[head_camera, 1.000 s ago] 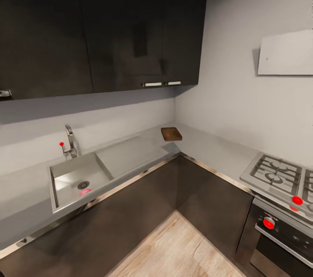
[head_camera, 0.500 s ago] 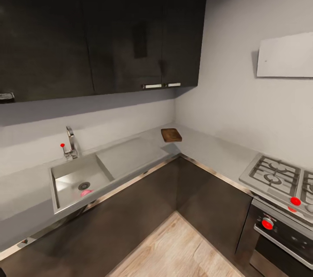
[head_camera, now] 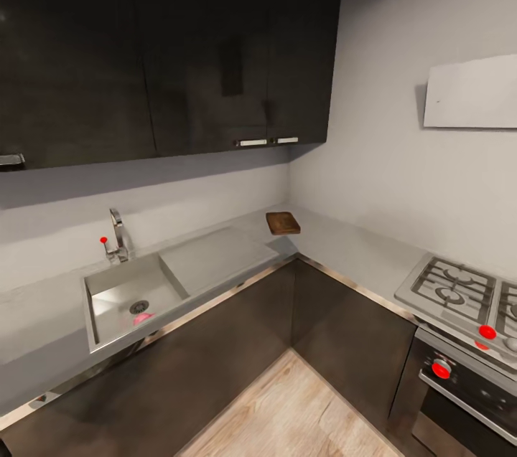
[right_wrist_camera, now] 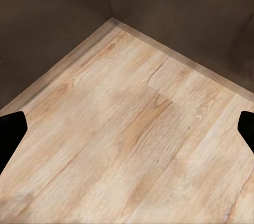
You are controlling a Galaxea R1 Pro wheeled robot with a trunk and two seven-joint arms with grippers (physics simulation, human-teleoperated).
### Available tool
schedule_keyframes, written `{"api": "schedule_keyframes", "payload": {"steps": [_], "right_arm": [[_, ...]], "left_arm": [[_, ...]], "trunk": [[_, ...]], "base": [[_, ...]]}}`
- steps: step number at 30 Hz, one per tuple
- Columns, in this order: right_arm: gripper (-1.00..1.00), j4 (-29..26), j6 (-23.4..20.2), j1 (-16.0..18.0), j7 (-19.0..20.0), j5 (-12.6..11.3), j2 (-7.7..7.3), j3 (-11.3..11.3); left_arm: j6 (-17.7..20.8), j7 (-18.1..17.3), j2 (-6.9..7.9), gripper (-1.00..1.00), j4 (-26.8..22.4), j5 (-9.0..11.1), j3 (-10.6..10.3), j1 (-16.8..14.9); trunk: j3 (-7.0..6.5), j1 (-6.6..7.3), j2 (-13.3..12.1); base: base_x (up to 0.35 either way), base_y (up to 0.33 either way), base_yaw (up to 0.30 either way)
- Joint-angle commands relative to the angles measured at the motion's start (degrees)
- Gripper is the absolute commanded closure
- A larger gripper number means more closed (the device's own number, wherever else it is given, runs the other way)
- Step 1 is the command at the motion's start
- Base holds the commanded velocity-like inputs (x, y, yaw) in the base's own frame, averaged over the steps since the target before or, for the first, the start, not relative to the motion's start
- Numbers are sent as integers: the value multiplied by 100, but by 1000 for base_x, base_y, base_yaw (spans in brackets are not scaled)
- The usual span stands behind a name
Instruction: In the kitchen, take the Vidalia onion out of the sink, dice it on the chopping board with the paring knife, put the diced onion into the bowl on the countertop, then place both the paring knife and the chopping board into the sink.
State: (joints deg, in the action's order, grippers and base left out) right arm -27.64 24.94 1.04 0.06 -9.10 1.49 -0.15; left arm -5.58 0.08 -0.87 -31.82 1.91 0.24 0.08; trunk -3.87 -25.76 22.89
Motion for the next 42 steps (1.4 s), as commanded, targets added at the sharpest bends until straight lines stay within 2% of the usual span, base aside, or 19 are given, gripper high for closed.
{"api": "schedule_keyframes", "payload": {"steps": [1, 16, 33, 42], "right_arm": [[-100, 6, 19, 1, 1, -31, 1, -3], [-100, 33, 28, 1, 10, -29, -66, -8], [-100, 31, 28, 1, 11, -31, -70, -3], [-100, 31, 28, 1, -2, -30, -70, 6]], "left_arm": [[-13, 1, -1, -100, 0, 20, 2, 1], [-22, 0, -1, -100, 0, 12, -3, 2], [-22, -9, -1, -100, 3, 17, -7, 1], [-9, -31, 19, -100, 201, 15, -5, 1]], "trunk": [[1, -2, 3], [1, -2, 3], [1, -2, 3], [1, -2, 3]], "base": [[0, 0, 0], [0, 0, 0], [0, 0, 0], [0, 0, 0]]}}
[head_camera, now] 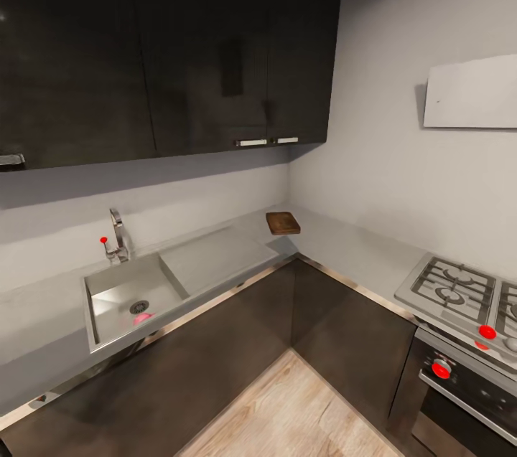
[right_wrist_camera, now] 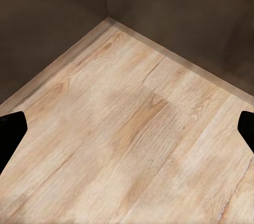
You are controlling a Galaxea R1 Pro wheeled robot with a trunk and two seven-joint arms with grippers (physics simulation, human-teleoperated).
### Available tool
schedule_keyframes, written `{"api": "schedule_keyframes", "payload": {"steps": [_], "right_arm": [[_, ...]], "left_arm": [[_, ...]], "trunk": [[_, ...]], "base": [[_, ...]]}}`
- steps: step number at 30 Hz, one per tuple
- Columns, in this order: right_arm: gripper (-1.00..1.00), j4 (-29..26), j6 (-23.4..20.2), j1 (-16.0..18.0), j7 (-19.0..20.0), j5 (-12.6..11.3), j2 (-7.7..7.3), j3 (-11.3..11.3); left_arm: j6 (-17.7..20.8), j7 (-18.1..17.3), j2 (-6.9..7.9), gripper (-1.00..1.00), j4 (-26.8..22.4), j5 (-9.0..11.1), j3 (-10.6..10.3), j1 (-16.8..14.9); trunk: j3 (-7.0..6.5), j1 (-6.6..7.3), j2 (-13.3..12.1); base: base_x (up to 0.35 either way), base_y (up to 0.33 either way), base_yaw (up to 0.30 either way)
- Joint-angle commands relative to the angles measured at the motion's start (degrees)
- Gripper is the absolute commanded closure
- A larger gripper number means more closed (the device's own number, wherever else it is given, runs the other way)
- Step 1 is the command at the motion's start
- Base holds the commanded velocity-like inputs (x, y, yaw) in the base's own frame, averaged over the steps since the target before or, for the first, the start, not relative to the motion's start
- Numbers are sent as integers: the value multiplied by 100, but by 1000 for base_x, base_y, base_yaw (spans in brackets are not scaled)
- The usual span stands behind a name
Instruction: In the kitchen, take the Vidalia onion out of the sink, dice it on the chopping board with the paring knife, put the diced onion into the bowl on the countertop, then place both the paring knife and the chopping board into the sink.
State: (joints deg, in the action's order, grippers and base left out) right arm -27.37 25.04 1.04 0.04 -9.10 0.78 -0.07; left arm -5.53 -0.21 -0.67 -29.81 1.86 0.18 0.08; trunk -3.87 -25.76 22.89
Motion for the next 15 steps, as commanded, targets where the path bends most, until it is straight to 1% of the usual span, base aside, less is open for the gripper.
{"api": "schedule_keyframes", "payload": {"steps": [1, 7, 9, 11, 12, 14, 15], "right_arm": [[-100, 4, 19, 1, -1, -30, 1, -2], [-100, 7, 15, 1, 3, -30, 6, -14], [-100, 10, 14, 1, 4, -30, 8, -17], [-100, 11, 12, 1, 4, -30, 9, -18], [-100, 12, 11, 1, 5, -30, 9, -18], [-100, 14, 14, 1, 5, -30, 8, -19], [-100, 15, 15, 1, 7, -30, 6, -17]], "left_arm": [[-12, 3, 8, -100, 3, 20, -2, 1], [-8, 17, 28, -100, -77, 18, -8, 1], [-4, 19, 34, -100, -206, 20, -8, 1], [-2, 20, 43, -100, -442, 22, -4, 4], [-5, 21, 62, -100, -666, 23, -3, 18], [-6, 21, 89, -100, -927, 29, -2, 54], [-6, 20, 119, -100, -1191, 33, -1, 133]], "trunk": [[1, -2, 3], [1, -2, 3], [1, -2, 3], [1, -2, 3], [1, -2, 3], [1, -2, 3], [1, -2, 3]], "base": [[0, 0, 0], [0, 0, 0], [0, 0, 0], [0, 0, 0], [0, 0, 0], [0, 0, 0], [0, 0, 0]]}}
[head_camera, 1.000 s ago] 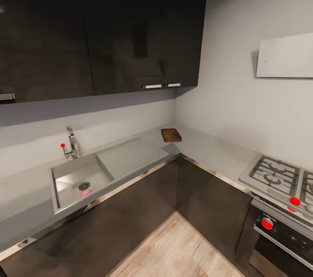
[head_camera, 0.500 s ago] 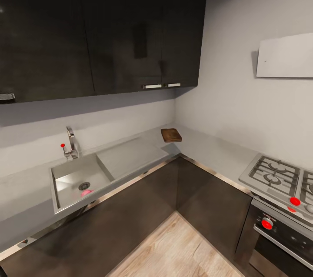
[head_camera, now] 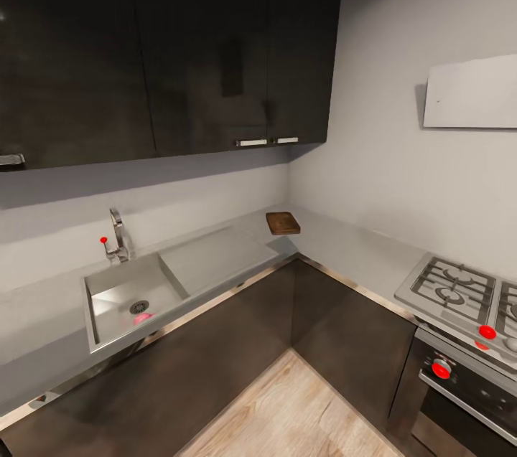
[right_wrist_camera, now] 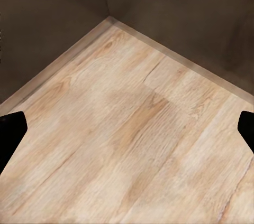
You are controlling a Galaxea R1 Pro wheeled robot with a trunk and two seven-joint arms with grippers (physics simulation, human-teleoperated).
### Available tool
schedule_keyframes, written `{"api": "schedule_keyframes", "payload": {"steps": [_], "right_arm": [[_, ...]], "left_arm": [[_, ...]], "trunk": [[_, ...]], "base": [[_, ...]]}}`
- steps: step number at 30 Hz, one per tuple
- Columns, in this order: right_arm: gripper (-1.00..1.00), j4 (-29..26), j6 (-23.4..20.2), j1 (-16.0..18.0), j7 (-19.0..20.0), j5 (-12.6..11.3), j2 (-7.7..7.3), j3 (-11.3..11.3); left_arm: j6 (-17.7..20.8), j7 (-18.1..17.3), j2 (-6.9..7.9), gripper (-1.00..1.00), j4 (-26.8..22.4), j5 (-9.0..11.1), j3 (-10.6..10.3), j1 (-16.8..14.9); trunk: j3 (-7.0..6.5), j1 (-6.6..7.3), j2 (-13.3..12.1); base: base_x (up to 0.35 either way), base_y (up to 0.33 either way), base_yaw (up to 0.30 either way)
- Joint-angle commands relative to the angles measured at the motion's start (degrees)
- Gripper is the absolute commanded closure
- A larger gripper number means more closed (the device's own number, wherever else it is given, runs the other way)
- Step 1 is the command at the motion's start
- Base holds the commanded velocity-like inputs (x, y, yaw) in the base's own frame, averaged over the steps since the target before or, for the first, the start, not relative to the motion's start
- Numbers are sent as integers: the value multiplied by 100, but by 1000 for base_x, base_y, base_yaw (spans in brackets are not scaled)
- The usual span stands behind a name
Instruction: In the kitchen, take the Vidalia onion out of the sink, dice it on the chopping board with the paring knife, put the diced onion into the bowl on the countertop, then place both the paring knife and the chopping board into the sink.
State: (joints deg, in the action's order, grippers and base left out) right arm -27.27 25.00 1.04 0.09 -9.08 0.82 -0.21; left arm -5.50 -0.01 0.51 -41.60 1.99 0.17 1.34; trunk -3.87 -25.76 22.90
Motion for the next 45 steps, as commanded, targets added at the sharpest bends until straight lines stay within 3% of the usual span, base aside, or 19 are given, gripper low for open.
{"api": "schedule_keyframes", "payload": {"steps": [1, 4, 11, 18, 21, 24, 29, 32, 37, 40, 42, 45], "right_arm": [[-100, 6, 18, 1, 3, -33, 0, -2], [-100, 5, 15, 1, 6, -33, -2, 1], [-100, 2, 20, 1, 4, -33, 2, -2], [-100, -204, 13, 1, -11, 27, 29, -7], [-100, -817, -116, 1, -42, 342, 47, -8], [-100, -1796, -994, 1, -74, 773, 72, -6], [-100, -3238, -2500, 3, -216, 951, 103, -5], [-100, -4102, -3047, 44, -391, 978, 153, -7], [-100, -4659, -3550, 382, -691, 985, 286, -14], [-100, -4766, -4046, 830, -805, 981, 343, -19], [-100, -4789, -4457, 1331, -849, 979, 381, -23], [-100, -4755, -4720, 1738, -865, 982, 432, -33]], "left_arm": [[-9, 0, 14, -100, -139, 23, -1, 62], [-11, -3, 43, -100, -602, 24, 0, 342], [-26, -13, 124, -100, -1702, 21, 0, 1382], [-45, -25, 206, -100, -1596, 21, 2, 1836], [-52, -23, 268, -100, -1375, 27, 9, 1874], [-101, -23, 285, -100, -1149, 95, 15, 1884], [-130, -12, 291, -100, -999, 191, 17, 1887], [-136, -3, 291, -100, -924, 208, 18, 1887], [-137, 7, 285, -100, -897, 219, 11, 1887], [-136, 9, 279, -100, -796, 222, 10, 1887], [-138, 13, 260, -100, -629, 222, 9, 1887], [-142, 17, 253, -100, -505, 223, 13, 1887]], "trunk": [[0, -2, 2], [0, -2, 2], [0, -2, 2], [0, -2, 2], [0, -2, 2], [0, -2, 2], [0, -2, 2], [0, -2, 2], [0, -2, 2], [0, -2, 2], [0, -2, 2], [0, -2, 2]], "base": [[0, 0, 0], [0, 0, 0], [0, 0, 0], [0, 0, 0], [0, 0, 0], [0, 0, 0], [0, 0, 0], [0, 0, 0], [0, 0, 0], [0, 0, 0], [0, 0, 0], [0, 0, 0]]}}
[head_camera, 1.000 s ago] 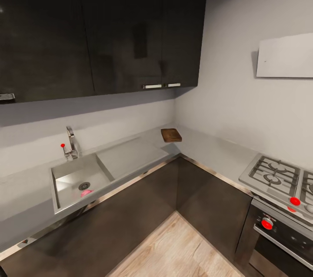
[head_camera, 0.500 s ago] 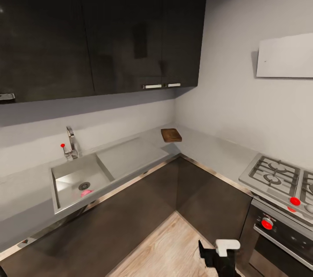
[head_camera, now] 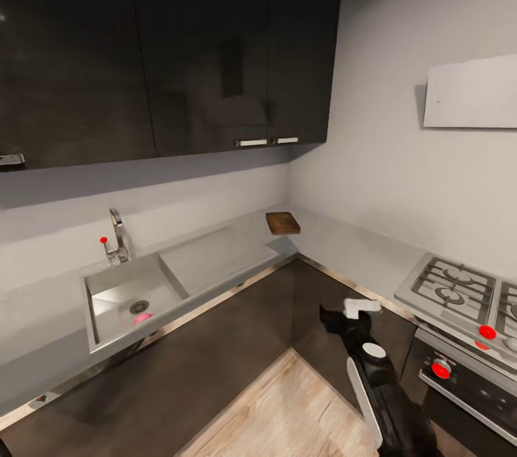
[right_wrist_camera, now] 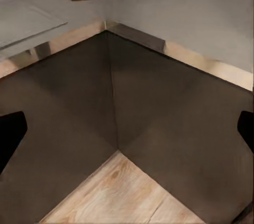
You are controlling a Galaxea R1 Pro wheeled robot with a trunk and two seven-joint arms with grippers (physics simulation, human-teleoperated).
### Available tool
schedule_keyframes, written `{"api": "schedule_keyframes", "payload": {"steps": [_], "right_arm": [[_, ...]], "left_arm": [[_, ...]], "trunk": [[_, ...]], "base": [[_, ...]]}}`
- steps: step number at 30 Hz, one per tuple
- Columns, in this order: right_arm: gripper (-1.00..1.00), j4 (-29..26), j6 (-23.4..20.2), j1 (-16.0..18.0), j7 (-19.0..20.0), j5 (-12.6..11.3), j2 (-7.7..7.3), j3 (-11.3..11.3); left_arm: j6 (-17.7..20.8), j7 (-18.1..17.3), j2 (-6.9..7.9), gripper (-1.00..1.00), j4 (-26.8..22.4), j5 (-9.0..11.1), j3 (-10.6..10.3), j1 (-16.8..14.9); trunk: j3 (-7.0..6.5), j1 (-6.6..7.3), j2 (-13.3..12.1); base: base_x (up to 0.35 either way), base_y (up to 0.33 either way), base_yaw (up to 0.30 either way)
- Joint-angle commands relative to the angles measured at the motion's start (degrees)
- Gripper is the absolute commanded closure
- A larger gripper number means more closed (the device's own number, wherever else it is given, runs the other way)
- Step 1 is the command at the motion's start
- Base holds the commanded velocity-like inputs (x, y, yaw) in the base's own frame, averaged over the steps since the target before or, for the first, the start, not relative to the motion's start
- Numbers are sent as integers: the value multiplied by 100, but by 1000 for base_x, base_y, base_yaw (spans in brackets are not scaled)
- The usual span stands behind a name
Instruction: In the kitchen, take the Vidalia onion out of the sink, dice it on the chopping board with the paring knife, put the diced onion into the bowl on the countertop, then place both the paring knife and the chopping board into the sink.
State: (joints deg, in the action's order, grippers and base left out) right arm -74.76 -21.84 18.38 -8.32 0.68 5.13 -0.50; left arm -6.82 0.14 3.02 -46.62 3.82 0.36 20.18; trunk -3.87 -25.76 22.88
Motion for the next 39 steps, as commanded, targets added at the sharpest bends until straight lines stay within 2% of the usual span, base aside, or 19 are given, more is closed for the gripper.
{"api": "schedule_keyframes", "payload": {"steps": [1, 2, 4, 5, 6, 7, 9, 10, 14, 19, 23, 30, 39], "right_arm": [[-100, 64, -236, 326, -36, 9, 38, -8], [-100, 109, -302, 434, -43, 9, 47, -9], [-100, 394, -509, 907, -101, 11, 69, -11], [-100, 498, -540, 1036, -123, 12, 71, -11], [-100, 882, -600, 1445, -204, 16, 73, -12], [-100, 1026, -613, 1585, -232, 19, 74, -12], [-100, 2073, -651, 2581, -389, 66, 69, -12], [-100, 2256, -653, 2759, -405, 76, 68, -12], [-100, 3750, -650, 4191, -458, 117, 54, -12], [-100, 4571, -648, 5151, -437, 95, 52, -1], [-100, 4666, -632, 5226, -320, 71, 44, -10], [-100, 4689, -629, 5237, 614, 112, -15, -7], [-100, 4744, -604, 5230, 703, 125, -21, -11]], "left_arm": [[-11, 3, -1, -100, 64, 40, -3, 3], [-11, 3, -2, -100, 80, 40, -2, 3], [-12, 3, -3, -100, 118, 40, -1, 3], [-12, 4, -3, -100, 124, 42, -1, 3], [-12, 4, -3, -100, 134, 43, -5, 3], [-12, 4, -3, -100, 136, 42, -6, 3], [-18, 4, -16, -100, 138, 41, -14, 3], [-18, 4, -26, -100, 140, 40, -15, 3], [-21, 3, -109, -100, 141, 33, -12, 3], [-15, 4, -127, -100, 158, 36, -10, 3], [-13, 4, -134, -100, 302, 39, -9, 3], [-13, 4, -158, -100, 580, 40, 7, -4], [-5, 4, -170, -100, 614, 48, 8, -6]], "trunk": [[1, -2, 3], [1, -2, 3], [1, -2, 3], [1, -2, 3], [1, -2, 3], [1, -2, 3], [1, -2, 3], [1, -2, 3], [1, -2, 3], [1, -2, 3], [1, -2, 3], [1, -2, 3], [1, -2, 3]], "base": [[0, 0, 0], [0, 0, 0], [0, 0, 0], [0, 0, 0], [0, 0, 0], [0, 0, 0], [0, 0, 0], [0, 0, 0], [0, 0, 0], [4, 0, 0], [165, 0, 0], [325, 0, 0], [345, 0, 0]]}}
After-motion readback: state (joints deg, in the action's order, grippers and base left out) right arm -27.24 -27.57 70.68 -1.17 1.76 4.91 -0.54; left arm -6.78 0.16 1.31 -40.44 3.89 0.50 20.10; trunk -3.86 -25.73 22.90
